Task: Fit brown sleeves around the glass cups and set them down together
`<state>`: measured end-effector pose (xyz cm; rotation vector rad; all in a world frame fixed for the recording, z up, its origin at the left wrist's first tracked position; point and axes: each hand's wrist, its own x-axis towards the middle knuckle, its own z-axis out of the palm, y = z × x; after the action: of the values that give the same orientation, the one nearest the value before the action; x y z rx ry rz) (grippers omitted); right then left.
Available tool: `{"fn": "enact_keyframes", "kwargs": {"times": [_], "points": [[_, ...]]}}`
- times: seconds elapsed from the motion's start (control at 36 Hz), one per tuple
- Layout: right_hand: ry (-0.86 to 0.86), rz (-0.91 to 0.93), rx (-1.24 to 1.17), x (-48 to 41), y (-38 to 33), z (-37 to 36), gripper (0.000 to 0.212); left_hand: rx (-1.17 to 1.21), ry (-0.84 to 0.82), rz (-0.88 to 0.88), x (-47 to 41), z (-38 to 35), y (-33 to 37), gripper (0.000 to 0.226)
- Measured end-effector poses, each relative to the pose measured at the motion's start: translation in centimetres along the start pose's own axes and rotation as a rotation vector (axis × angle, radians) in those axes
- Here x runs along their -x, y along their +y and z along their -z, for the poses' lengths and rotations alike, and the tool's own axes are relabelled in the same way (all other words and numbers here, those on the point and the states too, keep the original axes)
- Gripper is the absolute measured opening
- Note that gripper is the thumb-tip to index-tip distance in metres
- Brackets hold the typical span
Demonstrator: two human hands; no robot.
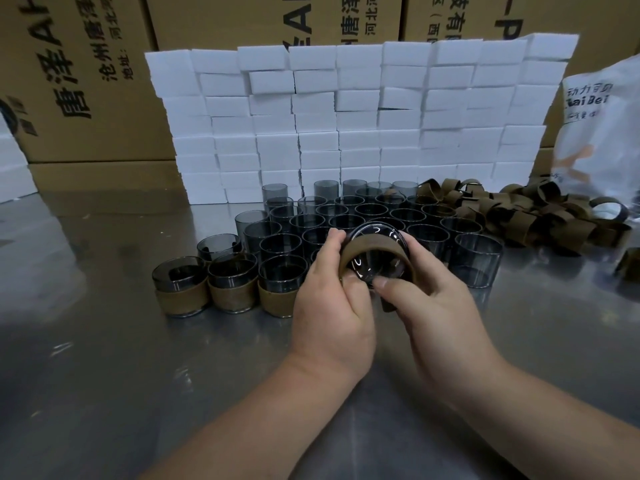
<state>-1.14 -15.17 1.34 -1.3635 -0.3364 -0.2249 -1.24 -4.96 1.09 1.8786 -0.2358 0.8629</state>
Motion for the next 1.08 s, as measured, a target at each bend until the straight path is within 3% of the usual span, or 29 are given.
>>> {"fn": "enact_keyframes", "kwargs": {"times": [0.06, 0.28, 0.81, 0.94, 1.08], "points": [[-0.057, 0.0, -0.028, -0.1, 0.2, 0.1, 0.049, -0.004, 0.008, 0.011, -0.1, 0.1, 0.0, 0.057], [-0.089, -0.005, 0.031, -0.1, 0.3, 0.1, 0.074, -0.037, 0.009, 0.037, -0.4, 0.3, -0.1, 0.056], [0.076, -0.046, 0.056, -1.0, 0.5, 0.9, 0.056, 0.103, -0.045, 0.087, -0.9, 0.3, -1.1, 0.058], [0.064, -0.046, 0.037, -0.9, 0.1, 1.0, 0.057, 0.127, -0.004, 0.068, -1.1, 0.4, -1.4, 0.05], [0.056, -0.04, 0.032, -1.0, 0.1, 1.2, 0.05, 0.139, -0.006, 0.102, -1.3, 0.3, -1.6, 0.021]]}}
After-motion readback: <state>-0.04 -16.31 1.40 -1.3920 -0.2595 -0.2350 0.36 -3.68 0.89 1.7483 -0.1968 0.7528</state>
